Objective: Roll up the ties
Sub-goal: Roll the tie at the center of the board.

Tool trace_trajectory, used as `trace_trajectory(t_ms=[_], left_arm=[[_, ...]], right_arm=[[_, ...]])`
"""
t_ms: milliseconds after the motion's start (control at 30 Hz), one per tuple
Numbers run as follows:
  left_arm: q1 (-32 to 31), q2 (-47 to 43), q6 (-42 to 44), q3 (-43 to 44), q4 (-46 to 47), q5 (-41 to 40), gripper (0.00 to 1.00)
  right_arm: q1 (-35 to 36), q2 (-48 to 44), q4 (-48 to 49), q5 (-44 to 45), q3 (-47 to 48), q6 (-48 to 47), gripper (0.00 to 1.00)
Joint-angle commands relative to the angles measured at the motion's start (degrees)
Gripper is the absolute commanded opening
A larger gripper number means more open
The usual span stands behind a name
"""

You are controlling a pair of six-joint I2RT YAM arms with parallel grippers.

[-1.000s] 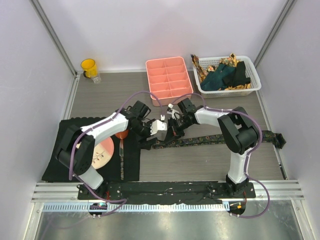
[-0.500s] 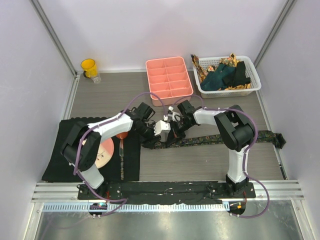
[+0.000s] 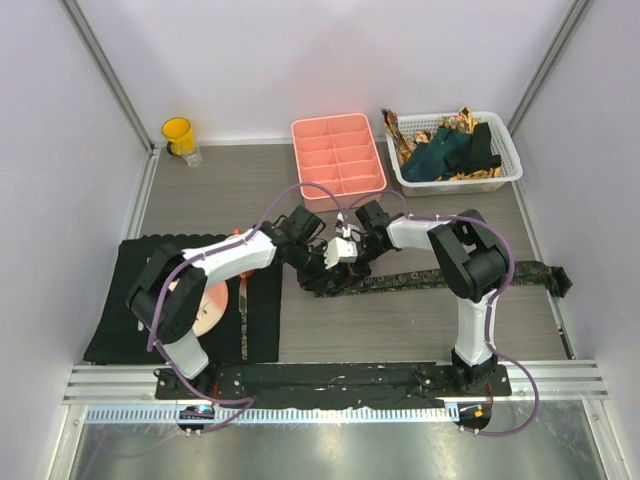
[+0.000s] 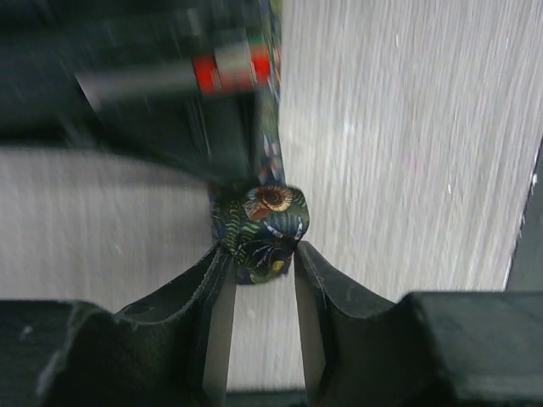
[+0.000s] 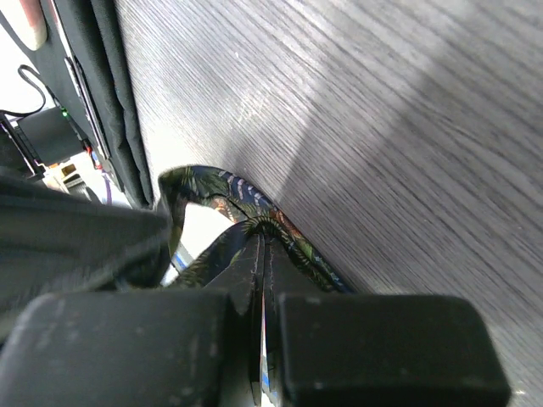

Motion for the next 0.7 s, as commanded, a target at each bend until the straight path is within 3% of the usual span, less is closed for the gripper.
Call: trace_trajectory(t_ms=[0, 367, 467, 667], left_arm=[[-2.2, 2.4, -3.2, 3.8, 6.2, -0.5, 0.37], [-4.9, 7.6, -0.5, 5.0, 2.1, -8.6, 0.37], [-4.9, 7.8, 0.2, 4.4, 0.9, -9.4, 0.37], [-4.9, 7.9, 0.9, 4.0, 0.7, -9.1, 0.36]], right_arm=[[0.3, 2.1, 0.7, 4.4, -0.3, -1.7, 0.01], [-1.8, 0.2, 0.7, 2.9, -0.5, -0.3, 0.01], [-2.8, -1.2, -0.3, 1.1, 0.0, -0.3, 0.05], [-5.2, -5.9, -3.0, -3.3, -0.7, -0.7, 0.24]])
